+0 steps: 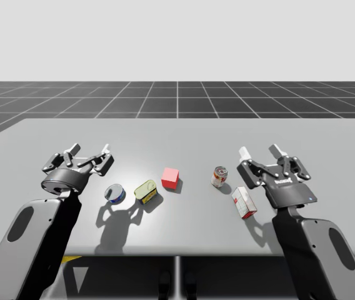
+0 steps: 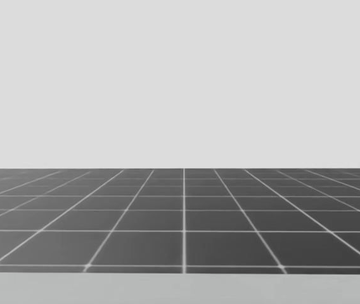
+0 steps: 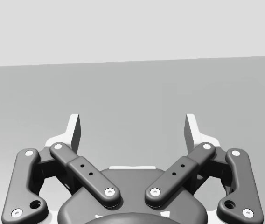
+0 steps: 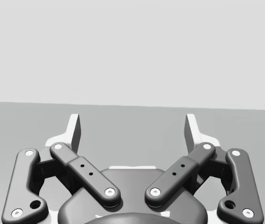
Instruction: Find the red cube and pick it up.
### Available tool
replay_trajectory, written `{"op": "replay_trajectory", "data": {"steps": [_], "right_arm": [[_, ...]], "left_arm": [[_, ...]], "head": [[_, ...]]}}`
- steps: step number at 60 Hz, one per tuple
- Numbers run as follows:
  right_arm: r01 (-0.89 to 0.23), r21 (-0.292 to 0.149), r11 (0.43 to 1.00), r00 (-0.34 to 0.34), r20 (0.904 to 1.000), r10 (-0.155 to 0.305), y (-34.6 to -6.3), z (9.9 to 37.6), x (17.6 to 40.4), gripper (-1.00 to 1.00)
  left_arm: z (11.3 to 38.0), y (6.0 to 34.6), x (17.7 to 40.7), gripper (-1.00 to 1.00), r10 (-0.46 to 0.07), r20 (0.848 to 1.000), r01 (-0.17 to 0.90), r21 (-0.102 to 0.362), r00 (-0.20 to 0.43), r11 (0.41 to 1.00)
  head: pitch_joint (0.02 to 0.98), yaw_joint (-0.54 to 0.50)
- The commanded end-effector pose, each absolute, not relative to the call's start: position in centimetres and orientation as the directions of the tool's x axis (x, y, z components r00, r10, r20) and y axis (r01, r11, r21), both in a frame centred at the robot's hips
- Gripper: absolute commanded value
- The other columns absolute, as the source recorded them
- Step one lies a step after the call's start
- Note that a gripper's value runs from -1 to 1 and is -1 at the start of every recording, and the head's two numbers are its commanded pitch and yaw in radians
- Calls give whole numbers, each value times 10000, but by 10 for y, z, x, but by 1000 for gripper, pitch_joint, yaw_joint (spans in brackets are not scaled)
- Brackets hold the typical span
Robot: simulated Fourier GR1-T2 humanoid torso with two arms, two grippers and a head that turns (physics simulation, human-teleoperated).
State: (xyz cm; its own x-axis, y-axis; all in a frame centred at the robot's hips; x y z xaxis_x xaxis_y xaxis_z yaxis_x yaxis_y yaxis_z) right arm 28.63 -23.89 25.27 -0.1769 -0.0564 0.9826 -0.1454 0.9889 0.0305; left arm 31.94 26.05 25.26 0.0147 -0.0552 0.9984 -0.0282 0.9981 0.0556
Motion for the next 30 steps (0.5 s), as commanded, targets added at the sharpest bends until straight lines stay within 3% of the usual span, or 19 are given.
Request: {"op": "replay_trajectory", "data": {"steps": [1,15,30], "right_arm": [[-1227,367,9918,-2201,9734,-633,-239,254,284,-1000],[-1211,496,9914,-1974,9776,-730,-242,256,287,-1000],[-1111,403,9930,-1916,9796,-612,-243,256,288,-1000]], "left_arm": [[253,261,319,-1000,-546,9984,-282,550,149,9981],[253,261,319,-1000,-547,9984,-293,551,148,9981],[252,261,319,-1000,-548,9984,-282,552,162,9981]], "head": [[88,13],[131,8],[317,5]]}}
